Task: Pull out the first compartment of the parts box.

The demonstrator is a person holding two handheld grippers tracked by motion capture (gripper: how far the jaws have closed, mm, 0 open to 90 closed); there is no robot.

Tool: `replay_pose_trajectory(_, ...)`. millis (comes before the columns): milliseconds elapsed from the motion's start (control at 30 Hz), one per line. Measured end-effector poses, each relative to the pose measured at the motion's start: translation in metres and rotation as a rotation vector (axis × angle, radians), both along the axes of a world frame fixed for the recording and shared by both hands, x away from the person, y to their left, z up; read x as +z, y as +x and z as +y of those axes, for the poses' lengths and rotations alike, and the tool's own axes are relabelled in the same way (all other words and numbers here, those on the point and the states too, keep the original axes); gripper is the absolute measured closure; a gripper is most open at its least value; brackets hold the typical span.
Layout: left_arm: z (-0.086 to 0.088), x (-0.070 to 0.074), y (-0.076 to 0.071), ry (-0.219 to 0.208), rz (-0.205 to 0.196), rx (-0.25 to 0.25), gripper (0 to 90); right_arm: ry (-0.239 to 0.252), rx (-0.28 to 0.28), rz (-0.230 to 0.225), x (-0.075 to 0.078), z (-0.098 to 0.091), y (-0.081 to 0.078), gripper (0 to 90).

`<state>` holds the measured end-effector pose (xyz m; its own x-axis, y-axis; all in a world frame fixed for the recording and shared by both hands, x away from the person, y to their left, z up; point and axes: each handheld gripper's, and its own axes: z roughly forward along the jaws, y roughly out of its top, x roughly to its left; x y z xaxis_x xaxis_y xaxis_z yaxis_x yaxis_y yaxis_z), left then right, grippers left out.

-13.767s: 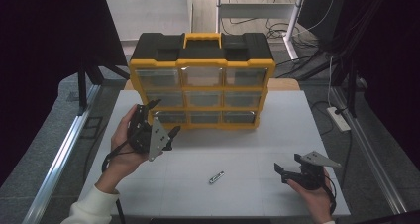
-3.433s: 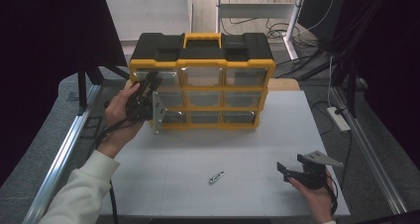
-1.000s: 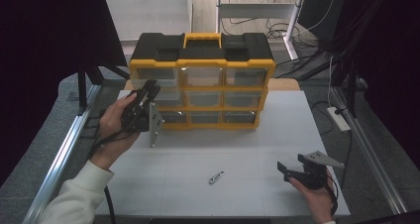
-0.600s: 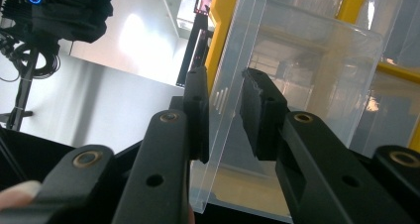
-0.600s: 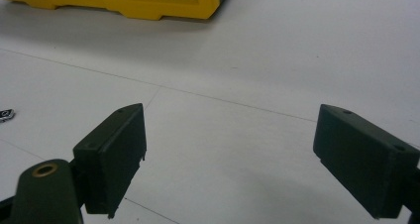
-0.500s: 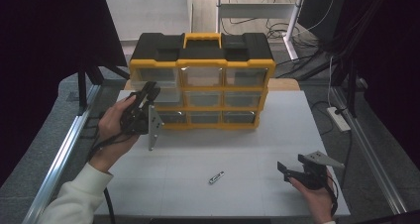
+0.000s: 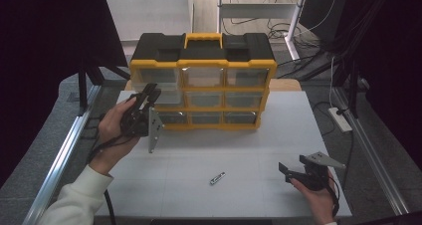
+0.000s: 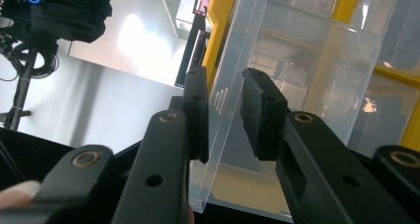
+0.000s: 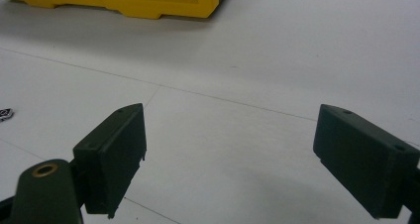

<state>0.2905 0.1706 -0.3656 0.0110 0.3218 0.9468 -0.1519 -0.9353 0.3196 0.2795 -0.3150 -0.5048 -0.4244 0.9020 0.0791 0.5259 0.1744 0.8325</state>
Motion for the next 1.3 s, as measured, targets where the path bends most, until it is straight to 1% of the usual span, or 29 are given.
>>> replay_pose_trajectory(1300,0.002,0.000,-0.014,-0.002,-0.004,-0.010,72.9,0.000,0.000,0.000,0.000,0.000,0.000,13.7)
